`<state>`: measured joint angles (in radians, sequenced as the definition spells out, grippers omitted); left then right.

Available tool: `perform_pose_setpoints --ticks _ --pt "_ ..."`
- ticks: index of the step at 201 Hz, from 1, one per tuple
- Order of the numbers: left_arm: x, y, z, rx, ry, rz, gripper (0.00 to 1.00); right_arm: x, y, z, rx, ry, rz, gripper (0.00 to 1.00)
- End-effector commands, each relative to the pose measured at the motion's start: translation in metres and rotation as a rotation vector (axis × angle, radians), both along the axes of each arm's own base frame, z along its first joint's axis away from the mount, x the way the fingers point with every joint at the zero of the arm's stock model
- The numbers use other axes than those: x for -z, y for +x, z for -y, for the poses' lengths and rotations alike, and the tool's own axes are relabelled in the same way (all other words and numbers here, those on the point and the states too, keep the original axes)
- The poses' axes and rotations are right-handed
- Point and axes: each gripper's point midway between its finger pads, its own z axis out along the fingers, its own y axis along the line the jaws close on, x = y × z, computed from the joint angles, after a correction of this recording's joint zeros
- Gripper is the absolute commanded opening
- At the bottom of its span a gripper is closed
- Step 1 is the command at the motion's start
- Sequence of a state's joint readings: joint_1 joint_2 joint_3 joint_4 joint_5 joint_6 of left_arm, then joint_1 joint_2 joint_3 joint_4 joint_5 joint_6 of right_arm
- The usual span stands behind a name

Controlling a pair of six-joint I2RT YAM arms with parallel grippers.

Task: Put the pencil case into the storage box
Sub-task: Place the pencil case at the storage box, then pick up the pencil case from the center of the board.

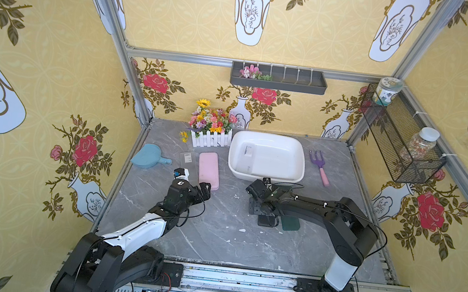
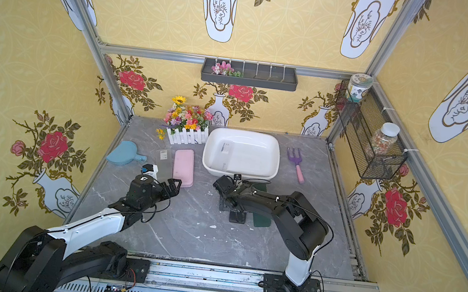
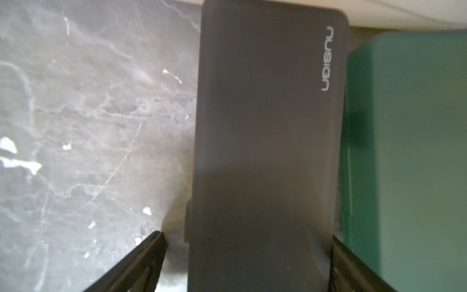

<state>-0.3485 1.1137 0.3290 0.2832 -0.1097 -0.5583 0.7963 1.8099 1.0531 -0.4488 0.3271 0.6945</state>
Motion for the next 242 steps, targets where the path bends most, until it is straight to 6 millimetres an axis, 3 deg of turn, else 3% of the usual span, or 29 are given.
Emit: perform_pose_setpoints --ticks 1,44,79,170,242 --pt "0.000 0.000 0.000 0.007 0.007 0.012 1.00 0.003 0.004 0.004 0.000 -0.040 0.006 0.97" --pt "0.002 0.000 -0.001 0.003 0.015 0.009 1.00 0.015 0.003 0.008 0.000 -0.052 -0.003 1.00" --pt "0.004 0.002 0.000 0.007 0.018 0.003 1.00 0.021 -0.002 0.011 -0.004 -0.034 -0.004 0.84" --pt "0.007 0.002 0.000 0.008 0.020 -0.004 1.00 0.021 -0.005 0.011 -0.023 -0.024 -0.005 0.69" --pt "0.008 0.001 0.000 0.009 0.022 -0.007 1.00 0.005 -0.007 0.002 -0.054 -0.008 0.010 0.69"
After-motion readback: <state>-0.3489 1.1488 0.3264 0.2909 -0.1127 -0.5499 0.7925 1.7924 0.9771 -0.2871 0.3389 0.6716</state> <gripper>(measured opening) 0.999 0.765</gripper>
